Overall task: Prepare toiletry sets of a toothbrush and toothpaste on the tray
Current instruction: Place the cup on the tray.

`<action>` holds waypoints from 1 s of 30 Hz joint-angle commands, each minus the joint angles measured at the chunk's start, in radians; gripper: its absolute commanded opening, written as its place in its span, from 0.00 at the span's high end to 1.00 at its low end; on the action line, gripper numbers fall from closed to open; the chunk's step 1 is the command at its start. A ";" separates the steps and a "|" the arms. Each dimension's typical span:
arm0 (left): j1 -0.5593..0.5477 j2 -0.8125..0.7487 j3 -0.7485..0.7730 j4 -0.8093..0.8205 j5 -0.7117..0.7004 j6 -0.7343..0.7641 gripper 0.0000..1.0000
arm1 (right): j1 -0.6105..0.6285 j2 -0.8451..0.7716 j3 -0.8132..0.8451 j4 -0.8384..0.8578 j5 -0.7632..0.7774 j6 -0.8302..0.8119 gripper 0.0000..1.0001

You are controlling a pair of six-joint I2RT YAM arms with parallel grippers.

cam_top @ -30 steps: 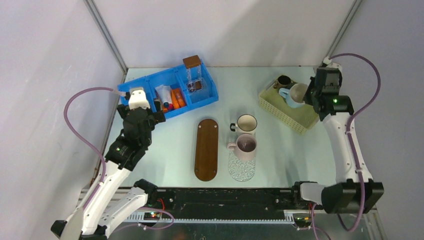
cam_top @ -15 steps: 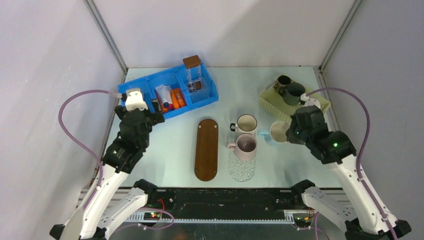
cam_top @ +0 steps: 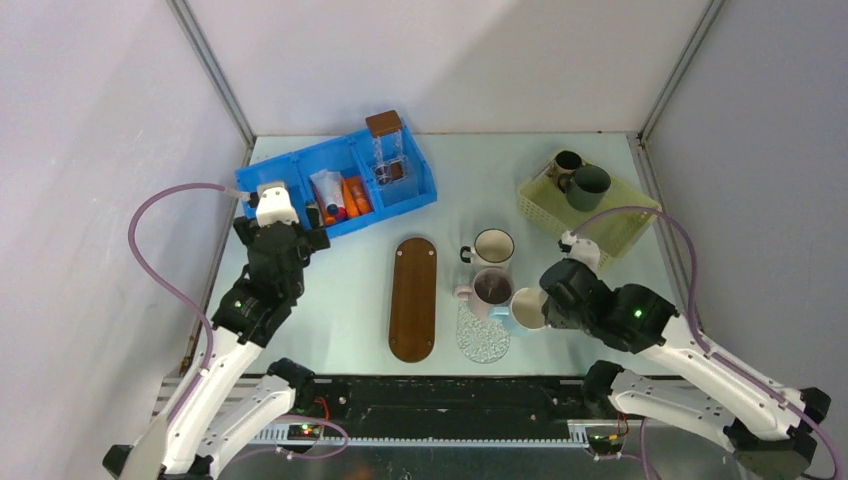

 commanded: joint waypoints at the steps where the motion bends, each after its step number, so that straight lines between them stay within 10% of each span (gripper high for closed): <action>1: 0.010 0.001 0.000 0.045 -0.043 0.011 0.00 | 0.133 0.019 -0.007 0.069 0.149 0.258 1.00; 15: 0.009 -0.009 -0.010 0.047 -0.049 0.011 0.00 | 0.394 0.244 -0.041 0.083 0.233 0.588 1.00; 30: 0.009 -0.010 -0.015 0.047 -0.045 0.012 0.00 | 0.361 0.359 -0.040 0.095 0.192 0.632 1.00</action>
